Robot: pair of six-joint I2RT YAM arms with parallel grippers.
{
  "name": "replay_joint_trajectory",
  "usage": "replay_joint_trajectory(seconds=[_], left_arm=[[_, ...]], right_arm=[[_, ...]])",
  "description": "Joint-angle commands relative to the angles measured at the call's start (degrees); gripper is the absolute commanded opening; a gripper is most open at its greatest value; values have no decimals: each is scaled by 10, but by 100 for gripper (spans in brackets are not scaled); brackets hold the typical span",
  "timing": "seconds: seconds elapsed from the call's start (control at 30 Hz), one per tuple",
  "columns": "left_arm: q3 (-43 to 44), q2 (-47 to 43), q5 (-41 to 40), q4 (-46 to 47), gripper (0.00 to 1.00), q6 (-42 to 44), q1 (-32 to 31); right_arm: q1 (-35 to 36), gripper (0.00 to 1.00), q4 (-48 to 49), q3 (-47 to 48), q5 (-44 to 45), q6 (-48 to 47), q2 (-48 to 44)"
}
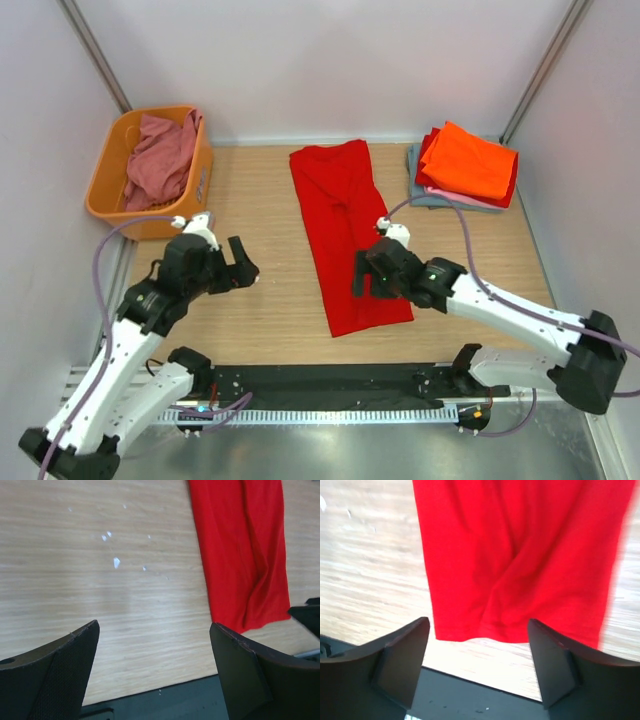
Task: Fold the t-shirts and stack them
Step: Fold the tshirt
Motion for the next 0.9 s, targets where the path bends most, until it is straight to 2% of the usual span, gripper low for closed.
replay_joint_trajectory(seconds=[0.0, 0.07, 0.1, 0.13, 0.17, 0.2, 0.27, 0.33, 0.47, 0.53, 0.73, 0.87], left_arm=[[-25, 59, 57, 26, 91, -68, -38], [-41, 95, 45, 65, 91, -97, -76], [-57, 105, 38, 81, 91, -131, -119], [-65, 115, 16, 98, 91, -148, -141], [-73, 139, 13, 138, 91, -163, -162], [-89, 153, 14, 162, 91, -183, -200], [-99, 187, 15, 233, 91, -224, -234], [-99, 247, 13, 281, 90, -247, -277], [-52, 349, -25, 297, 90, -258, -342], [-41, 392, -34, 300, 90, -266, -354], [-43, 439, -31, 327, 87, -290, -365], [-40, 465, -35, 330, 86, -295, -376]], right_arm=[[-12, 89, -73, 16, 117, 30, -59], [-53, 92, -95, -4, 111, 43, -66], [-73, 91, -94, -16, 102, 44, -68], [-92, 92, -92, -41, 67, 43, -76], [-130, 92, -78, -55, 51, 41, -82], [-145, 91, -71, -70, 33, 41, -88], [-180, 91, -57, -104, 5, 43, -109], [-190, 88, -50, -128, -7, 44, -120], [-196, 79, -42, -149, -16, 48, -127], [-197, 75, -39, -156, -22, 55, -126], [-197, 68, -27, -177, -30, 68, -127], [-197, 58, -17, -194, -37, 71, -132]])
